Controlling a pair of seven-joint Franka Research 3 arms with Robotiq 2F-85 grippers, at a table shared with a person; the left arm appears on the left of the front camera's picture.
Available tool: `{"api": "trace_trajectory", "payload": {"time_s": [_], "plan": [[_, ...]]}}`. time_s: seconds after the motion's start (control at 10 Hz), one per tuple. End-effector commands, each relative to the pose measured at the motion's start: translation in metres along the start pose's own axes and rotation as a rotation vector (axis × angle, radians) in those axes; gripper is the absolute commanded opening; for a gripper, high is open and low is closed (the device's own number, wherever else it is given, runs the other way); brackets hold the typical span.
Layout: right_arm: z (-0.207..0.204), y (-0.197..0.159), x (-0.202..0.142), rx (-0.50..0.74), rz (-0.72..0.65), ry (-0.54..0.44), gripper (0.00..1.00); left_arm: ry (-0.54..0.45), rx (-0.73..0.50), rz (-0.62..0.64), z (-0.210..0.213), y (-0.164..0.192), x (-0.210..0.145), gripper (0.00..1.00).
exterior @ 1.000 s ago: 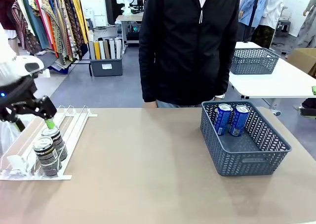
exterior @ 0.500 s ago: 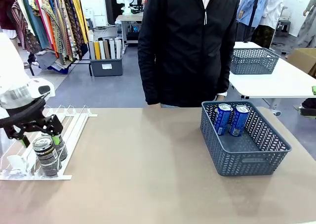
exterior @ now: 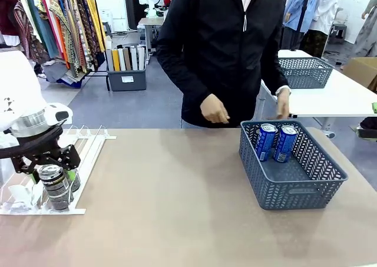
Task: Retrieve and store the cans from the dispenser.
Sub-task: Pick up one can from the Automatic Can Dispenser and place it in the middle of the table.
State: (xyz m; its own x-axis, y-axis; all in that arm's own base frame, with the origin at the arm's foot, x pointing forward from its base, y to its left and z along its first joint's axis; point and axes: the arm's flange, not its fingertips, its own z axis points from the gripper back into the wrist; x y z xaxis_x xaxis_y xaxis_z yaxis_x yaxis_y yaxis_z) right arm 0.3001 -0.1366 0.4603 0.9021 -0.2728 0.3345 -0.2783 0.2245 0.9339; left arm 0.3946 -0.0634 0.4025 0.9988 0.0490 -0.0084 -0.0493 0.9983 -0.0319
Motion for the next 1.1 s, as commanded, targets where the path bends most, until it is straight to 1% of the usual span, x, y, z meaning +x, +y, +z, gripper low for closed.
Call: {"api": "trace_trajectory", "payload": {"time_s": [0.0, 0.1, 0.2, 0.3, 0.4, 0.9, 1.0], "plan": [[-0.002, 0.003, 0.002, 0.016, 0.005, -0.012, 1.0, 0.021, 0.025, 0.015, 0.001, -0.002, 0.001, 1.0], [-0.002, 0.003, 0.002, 0.016, 0.005, -0.012, 1.0, 0.012, 0.018, 0.014, 0.002, -0.001, 0.002, 1.0], [-0.002, 0.003, 0.002, 0.016, 0.005, -0.012, 1.0, 0.005, 0.011, 0.004, 0.002, -0.002, 0.002, 0.87], [-0.002, 0.003, 0.002, 0.016, 0.005, -0.012, 1.0, 0.012, 0.02, 0.005, 0.002, -0.002, 0.001, 0.28], [-0.002, 0.003, 0.002, 0.016, 0.005, -0.012, 1.0, 0.016, 0.019, 0.005, 0.002, -0.002, 0.001, 0.0], [-0.002, 0.003, 0.002, 0.016, 0.005, -0.012, 1.0, 0.015, 0.02, 0.016, 0.006, 0.003, 0.001, 0.0], [-0.002, 0.003, 0.002, 0.016, 0.005, -0.012, 1.0, 0.054, 0.004, -0.045, 0.014, 0.003, -0.004, 0.0]]}}
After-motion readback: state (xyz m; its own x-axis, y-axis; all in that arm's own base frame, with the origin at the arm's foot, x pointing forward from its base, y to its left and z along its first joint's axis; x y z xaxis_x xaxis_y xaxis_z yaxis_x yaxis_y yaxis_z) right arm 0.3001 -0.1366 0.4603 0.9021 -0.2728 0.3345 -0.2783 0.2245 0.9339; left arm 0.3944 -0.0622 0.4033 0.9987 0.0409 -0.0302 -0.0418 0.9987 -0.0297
